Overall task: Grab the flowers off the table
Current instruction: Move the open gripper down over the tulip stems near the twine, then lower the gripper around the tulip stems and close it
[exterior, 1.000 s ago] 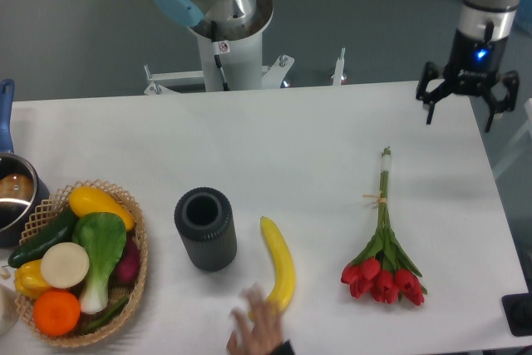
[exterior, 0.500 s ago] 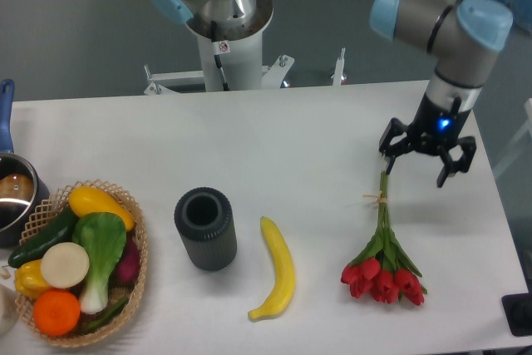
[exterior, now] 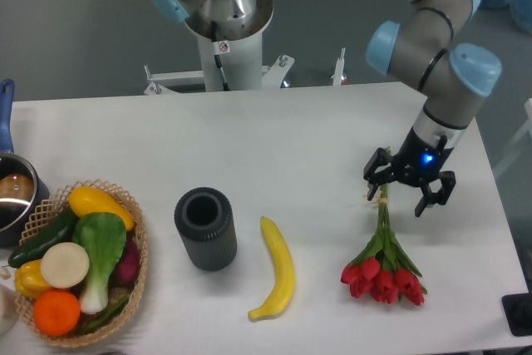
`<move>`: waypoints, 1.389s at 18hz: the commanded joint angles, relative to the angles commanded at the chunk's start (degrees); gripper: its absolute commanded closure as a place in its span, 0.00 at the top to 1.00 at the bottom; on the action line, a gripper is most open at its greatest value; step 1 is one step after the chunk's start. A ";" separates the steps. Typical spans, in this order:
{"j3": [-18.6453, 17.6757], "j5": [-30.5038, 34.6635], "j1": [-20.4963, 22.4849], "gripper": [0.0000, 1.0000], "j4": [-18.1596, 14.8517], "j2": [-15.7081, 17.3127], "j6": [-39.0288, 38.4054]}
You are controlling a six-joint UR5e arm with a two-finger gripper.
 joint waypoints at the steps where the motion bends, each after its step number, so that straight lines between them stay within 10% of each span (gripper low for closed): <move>1: 0.26 0.09 0.00 1.00 0.17 -0.44 -0.09; 25: 3.08 5.71 -4.31 1.00 2.29 -5.98 -1.67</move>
